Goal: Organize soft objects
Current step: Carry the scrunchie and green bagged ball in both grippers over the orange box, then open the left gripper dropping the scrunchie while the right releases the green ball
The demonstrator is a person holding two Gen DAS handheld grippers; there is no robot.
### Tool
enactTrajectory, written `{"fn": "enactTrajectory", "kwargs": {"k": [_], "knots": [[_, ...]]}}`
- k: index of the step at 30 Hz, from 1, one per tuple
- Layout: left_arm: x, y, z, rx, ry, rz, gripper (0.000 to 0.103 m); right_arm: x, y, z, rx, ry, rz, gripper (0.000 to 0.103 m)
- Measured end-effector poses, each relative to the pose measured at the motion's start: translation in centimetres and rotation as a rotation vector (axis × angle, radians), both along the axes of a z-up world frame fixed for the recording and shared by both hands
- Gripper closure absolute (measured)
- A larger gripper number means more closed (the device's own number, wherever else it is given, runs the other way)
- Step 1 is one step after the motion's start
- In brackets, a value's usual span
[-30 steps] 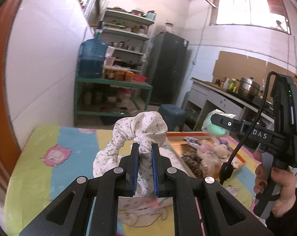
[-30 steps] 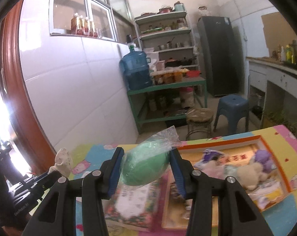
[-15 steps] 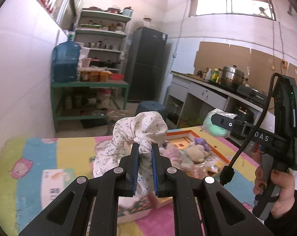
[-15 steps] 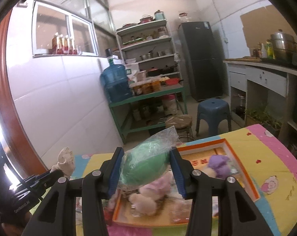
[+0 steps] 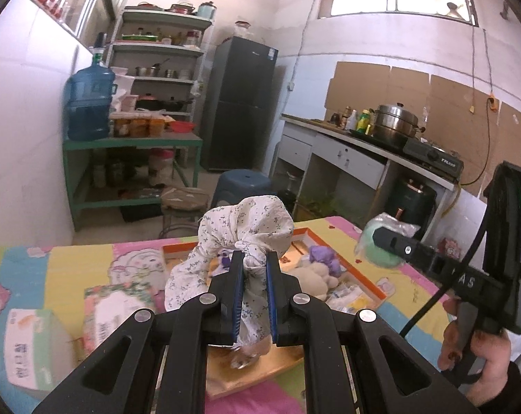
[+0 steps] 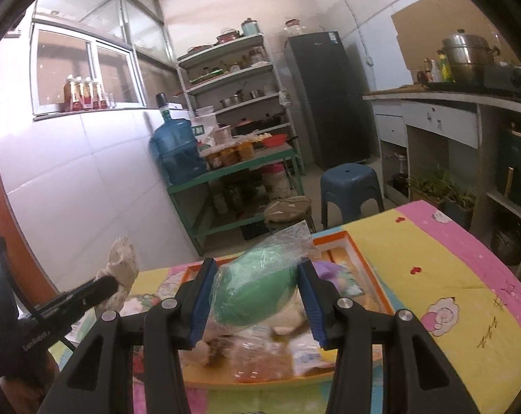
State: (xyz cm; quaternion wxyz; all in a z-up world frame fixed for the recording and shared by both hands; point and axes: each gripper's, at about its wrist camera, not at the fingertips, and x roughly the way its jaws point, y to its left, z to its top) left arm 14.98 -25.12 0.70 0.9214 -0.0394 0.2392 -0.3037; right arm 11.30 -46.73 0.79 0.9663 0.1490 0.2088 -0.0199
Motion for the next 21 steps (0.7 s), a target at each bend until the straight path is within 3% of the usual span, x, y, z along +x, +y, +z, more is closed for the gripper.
{"fn": "enactTrajectory", "kwargs": {"k": [21], "knots": [[5.5,-10.2,-3.5,0.057,0.05,-0.08,0.091,3.0,-3.5,-5.7,0.027,0.136,0.028,0.055]]}}
